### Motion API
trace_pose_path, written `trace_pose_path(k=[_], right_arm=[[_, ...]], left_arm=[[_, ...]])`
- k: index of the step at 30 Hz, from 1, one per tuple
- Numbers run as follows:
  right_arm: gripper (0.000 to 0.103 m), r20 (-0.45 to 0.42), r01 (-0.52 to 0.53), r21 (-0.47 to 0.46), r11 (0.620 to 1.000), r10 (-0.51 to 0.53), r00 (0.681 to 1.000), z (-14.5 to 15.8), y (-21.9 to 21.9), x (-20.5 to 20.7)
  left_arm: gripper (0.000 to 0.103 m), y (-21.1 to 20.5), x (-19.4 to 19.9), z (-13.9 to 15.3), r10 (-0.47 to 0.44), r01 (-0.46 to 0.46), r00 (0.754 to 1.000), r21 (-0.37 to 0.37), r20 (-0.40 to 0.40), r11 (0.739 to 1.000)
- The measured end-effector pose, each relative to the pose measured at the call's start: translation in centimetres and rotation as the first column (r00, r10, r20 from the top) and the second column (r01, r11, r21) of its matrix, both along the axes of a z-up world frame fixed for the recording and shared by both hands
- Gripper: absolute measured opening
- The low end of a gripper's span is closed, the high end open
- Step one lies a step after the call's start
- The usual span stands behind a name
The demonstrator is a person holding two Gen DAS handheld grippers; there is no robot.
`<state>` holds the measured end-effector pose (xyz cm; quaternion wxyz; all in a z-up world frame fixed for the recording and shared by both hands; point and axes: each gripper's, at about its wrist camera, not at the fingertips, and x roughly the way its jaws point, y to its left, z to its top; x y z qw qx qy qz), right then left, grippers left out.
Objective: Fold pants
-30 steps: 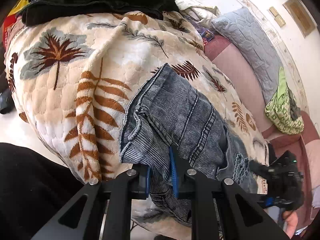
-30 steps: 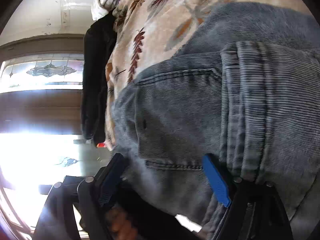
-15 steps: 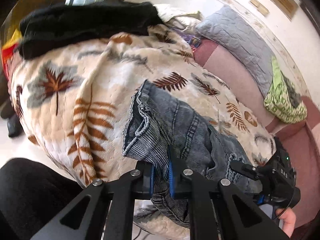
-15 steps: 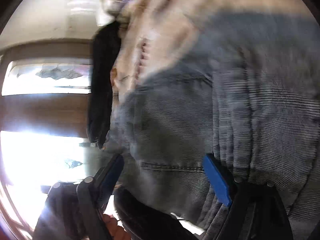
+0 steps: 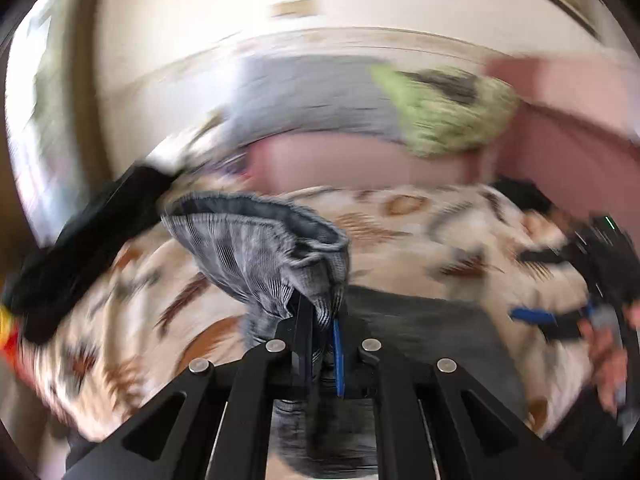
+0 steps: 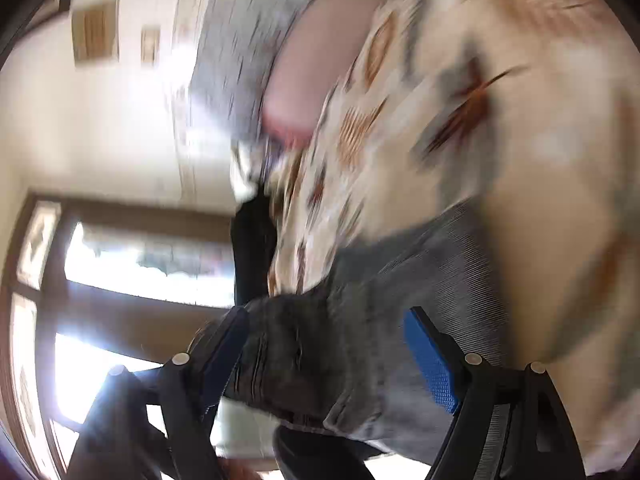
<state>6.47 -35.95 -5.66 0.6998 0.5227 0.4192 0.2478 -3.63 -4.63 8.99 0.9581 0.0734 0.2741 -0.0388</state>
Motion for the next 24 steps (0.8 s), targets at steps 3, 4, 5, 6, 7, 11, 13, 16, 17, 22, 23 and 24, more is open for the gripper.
trace_pose_path(k=[3, 4, 5, 6, 7, 11, 13, 16, 17, 22, 23, 24], right_arm=[[0.082, -0.006, 0.074, 0.032, 0.997, -0.074, 0.997, -1.0, -3.2, -0.9], [0.082, -0.01, 0.092, 0.036, 0.995, -0.092, 0.996, -1.3, -4.3, -1.2], [0.082, -0.013, 0.1, 0.034, 0.994, -0.1, 0.995, -1.5, -4.8, -1.5], [0.082, -0.019, 0.11, 0.032, 0.993, -0.109, 0.994, -1.9, -5.4, -1.7], [0.082, -0.028, 0.116, 0.033, 0.993, -0.115, 0.993, -2.3, -5.8, -2.0], [0.082, -0.046, 0.139, -0.008, 0.99, -0.139, 0.989, -2.9, -6.3, -2.4], [0.082, -0.036, 0.141, -0.044, 0.989, -0.142, 0.989, -2.7, -6.6, -2.6], [0.082, -0.004, 0.127, -0.092, 0.988, -0.128, 0.992, -1.9, -6.3, -2.7], [0.082, 0.009, 0.115, -0.111, 0.987, -0.115, 0.993, -1.4, -5.6, -2.6], [0.082, 0.019, -0.041, -0.117, 0.992, 0.044, 0.999, -0.1, -1.4, -4.7], [0.082, -0.002, -0.077, -0.118, 0.99, 0.077, 0.997, -0.2, 0.0, -5.6], [0.082, -0.019, -0.095, -0.116, 0.989, 0.094, 0.995, -0.5, 0.7, -6.0]], left_arm=[[0.007, -5.9, -1.0, -1.7, -0.17, 0.172, 0.985, 0.064, -0.036, 0.983], [0.008, -7.6, -1.0, -2.7, -0.215, 0.22, 0.974, 0.077, -0.069, 0.973], [0.009, -9.5, -0.7, -4.6, -0.261, 0.274, 0.957, 0.088, -0.129, 0.958], [0.011, -10.6, -0.1, -6.2, -0.282, 0.301, 0.942, 0.081, -0.183, 0.95], [0.012, -11.9, 0.9, -8.8, -0.307, 0.339, 0.906, 0.066, -0.291, 0.938], [0.03, -12.2, 1.6, -10.9, -0.322, 0.356, 0.863, 0.018, -0.388, 0.934], [0.048, -10.9, 1.2, -8.5, -0.388, 0.376, 0.836, -0.109, -0.388, 0.92], [0.067, -6.9, -0.3, -3.3, -0.402, 0.35, 0.877, -0.221, -0.264, 0.91], [0.069, -5.4, -0.6, -2.1, -0.387, 0.334, 0.895, -0.244, -0.221, 0.911], [0.077, 2.2, 0.8, -0.9, -0.138, 0.101, 0.978, -0.226, -0.154, 0.969], [0.077, 3.5, 2.1, -2.2, -0.064, 0.024, 0.977, -0.192, -0.203, 0.981], [0.077, 4.1, 3.0, -3.2, -0.036, -0.009, 0.971, -0.184, -0.238, 0.983]])
